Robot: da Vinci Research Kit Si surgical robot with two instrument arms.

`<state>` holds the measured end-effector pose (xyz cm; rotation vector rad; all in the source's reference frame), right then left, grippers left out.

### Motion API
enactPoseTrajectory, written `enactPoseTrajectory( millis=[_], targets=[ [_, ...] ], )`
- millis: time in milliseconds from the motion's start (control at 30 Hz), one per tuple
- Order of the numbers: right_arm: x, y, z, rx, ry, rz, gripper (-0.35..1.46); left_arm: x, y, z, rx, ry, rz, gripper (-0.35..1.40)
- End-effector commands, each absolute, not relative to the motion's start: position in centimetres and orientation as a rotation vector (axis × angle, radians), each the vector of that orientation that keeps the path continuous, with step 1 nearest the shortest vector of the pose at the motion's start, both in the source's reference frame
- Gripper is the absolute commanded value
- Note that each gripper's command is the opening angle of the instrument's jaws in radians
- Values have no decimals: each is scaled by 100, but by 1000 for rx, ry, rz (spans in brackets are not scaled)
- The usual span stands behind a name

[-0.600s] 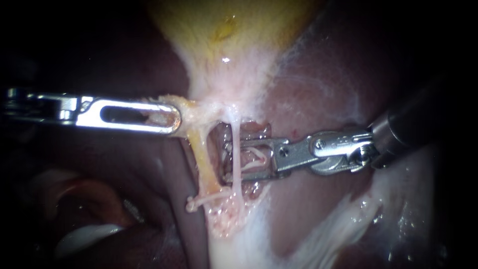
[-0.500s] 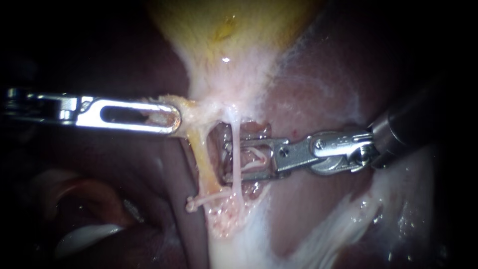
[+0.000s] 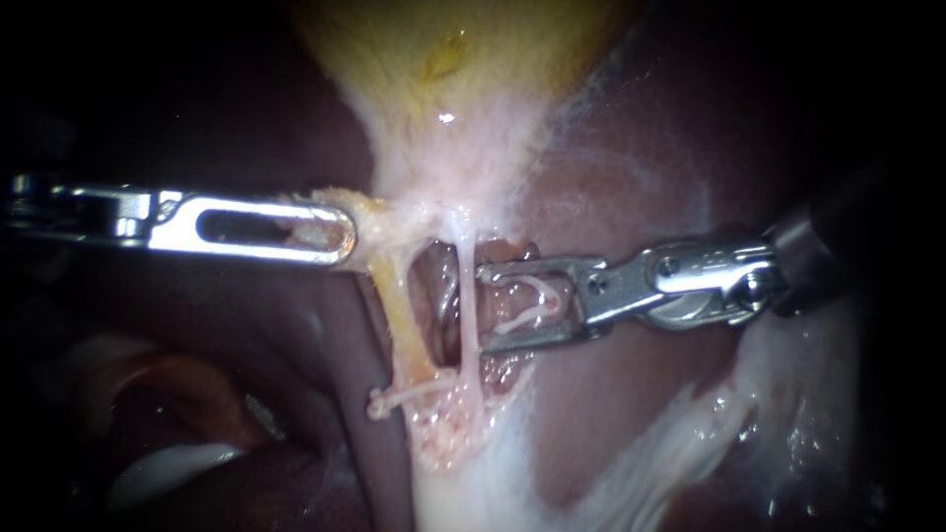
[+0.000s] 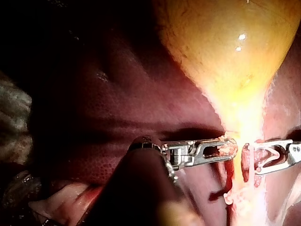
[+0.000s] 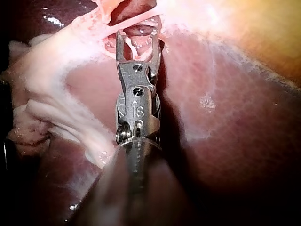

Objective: Clipping second clip left tube

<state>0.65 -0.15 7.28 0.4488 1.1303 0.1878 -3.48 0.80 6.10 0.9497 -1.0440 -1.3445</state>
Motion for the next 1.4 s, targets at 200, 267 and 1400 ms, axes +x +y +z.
enactPoseTrajectory(
  millis=[200,267,1400],
  targets=[
    [49,-11,717,460,1134,184,42,-347,80,609,950,-1044,-1344,-35],
    [48,-12,714,456,1139,180,42,-347,80,609,950,-1044,-1344,-35],
    [99,-35,691,567,1188,258,43,-350,81,609,949,-1044,-1345,-35]
  ],
)
